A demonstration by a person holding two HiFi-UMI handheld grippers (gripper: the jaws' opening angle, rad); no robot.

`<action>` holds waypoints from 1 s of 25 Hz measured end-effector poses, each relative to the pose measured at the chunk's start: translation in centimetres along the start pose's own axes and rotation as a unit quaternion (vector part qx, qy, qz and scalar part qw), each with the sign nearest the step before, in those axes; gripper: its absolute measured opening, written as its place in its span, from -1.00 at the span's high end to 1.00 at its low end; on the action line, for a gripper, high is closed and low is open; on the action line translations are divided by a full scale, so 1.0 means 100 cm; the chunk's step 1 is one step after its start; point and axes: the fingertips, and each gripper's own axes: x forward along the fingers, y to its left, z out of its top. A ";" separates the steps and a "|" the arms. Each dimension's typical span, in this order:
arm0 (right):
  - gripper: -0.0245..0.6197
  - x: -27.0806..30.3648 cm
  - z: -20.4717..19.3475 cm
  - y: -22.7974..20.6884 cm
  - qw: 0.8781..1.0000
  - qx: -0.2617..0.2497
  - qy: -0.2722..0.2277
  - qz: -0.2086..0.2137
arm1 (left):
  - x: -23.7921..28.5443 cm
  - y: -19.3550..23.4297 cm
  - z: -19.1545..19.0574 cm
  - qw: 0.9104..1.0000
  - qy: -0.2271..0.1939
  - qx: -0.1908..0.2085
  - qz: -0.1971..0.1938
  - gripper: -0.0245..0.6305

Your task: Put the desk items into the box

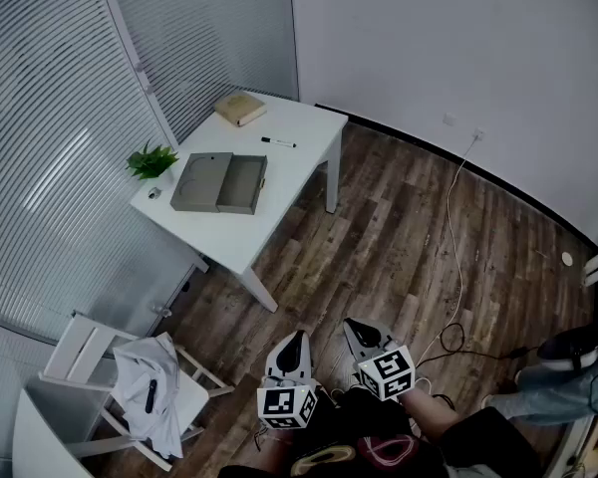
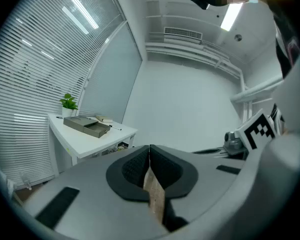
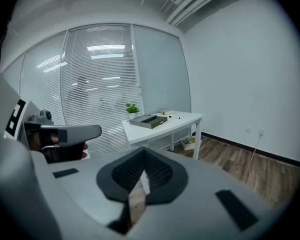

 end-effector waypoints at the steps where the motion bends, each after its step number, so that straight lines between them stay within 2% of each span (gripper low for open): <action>1: 0.90 0.000 -0.001 0.002 1.000 0.000 -0.001 -0.001 | -0.001 0.000 0.001 1.000 -0.001 0.002 -0.001 0.87; 7: 0.90 0.001 -0.002 0.005 1.000 0.006 -0.011 -0.007 | -0.007 0.007 -0.002 1.000 0.003 0.005 0.000 0.87; 14: 0.90 0.015 0.007 -0.008 0.999 0.032 -0.022 0.007 | 0.006 0.012 0.000 1.000 0.007 0.006 0.008 0.86; 21: 0.90 0.063 0.028 -0.034 0.999 0.032 -0.015 0.039 | 0.048 0.031 0.006 0.999 0.005 -0.004 0.037 0.86; 25: 0.90 0.099 0.046 -0.056 0.998 0.007 -0.002 0.064 | 0.089 0.045 0.016 0.998 0.004 -0.017 0.056 0.86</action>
